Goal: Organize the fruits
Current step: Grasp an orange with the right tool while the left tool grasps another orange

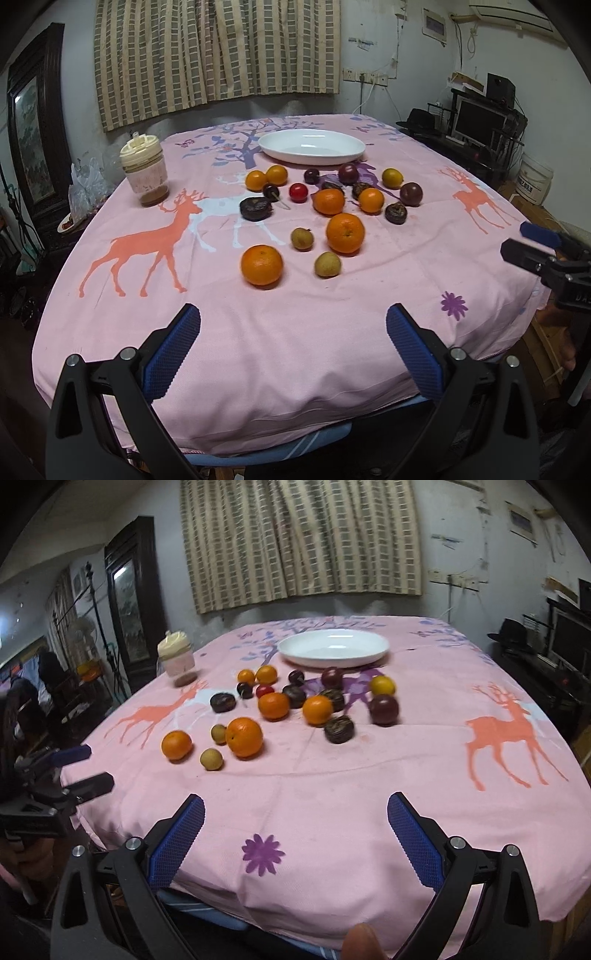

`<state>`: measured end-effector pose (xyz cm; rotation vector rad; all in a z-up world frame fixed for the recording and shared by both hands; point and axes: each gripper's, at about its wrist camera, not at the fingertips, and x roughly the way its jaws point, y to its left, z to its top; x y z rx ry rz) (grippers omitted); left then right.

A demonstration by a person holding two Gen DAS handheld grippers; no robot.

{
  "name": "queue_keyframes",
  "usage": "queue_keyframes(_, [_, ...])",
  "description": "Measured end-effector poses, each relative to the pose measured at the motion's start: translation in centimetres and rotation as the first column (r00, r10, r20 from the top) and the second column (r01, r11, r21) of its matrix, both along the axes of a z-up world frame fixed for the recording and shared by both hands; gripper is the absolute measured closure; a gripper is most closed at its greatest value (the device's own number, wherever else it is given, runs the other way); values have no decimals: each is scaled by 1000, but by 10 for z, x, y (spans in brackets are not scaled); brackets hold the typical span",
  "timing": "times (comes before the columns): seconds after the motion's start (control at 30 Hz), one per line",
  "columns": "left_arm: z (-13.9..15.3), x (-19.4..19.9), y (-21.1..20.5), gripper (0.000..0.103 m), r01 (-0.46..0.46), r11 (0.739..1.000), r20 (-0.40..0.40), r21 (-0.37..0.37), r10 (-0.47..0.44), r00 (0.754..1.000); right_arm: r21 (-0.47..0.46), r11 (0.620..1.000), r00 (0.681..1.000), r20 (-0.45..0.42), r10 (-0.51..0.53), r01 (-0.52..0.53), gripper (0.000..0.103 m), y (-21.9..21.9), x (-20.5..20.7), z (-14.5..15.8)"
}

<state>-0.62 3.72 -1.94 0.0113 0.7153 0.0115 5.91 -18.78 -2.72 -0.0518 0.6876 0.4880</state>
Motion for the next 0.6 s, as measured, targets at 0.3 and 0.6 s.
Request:
queue_keyframes(0.3, [-16, 3, 36, 4, 0, 1000, -8, -29, -1, 1000, 20, 997, 991, -110, 72, -70, 29, 65, 61, -15])
queue_keyframes(0.6, [-23, 42, 53, 18, 42, 994, -59, -96, -48, 997, -9, 996, 972, -218, 90, -94, 49, 108, 105, -41])
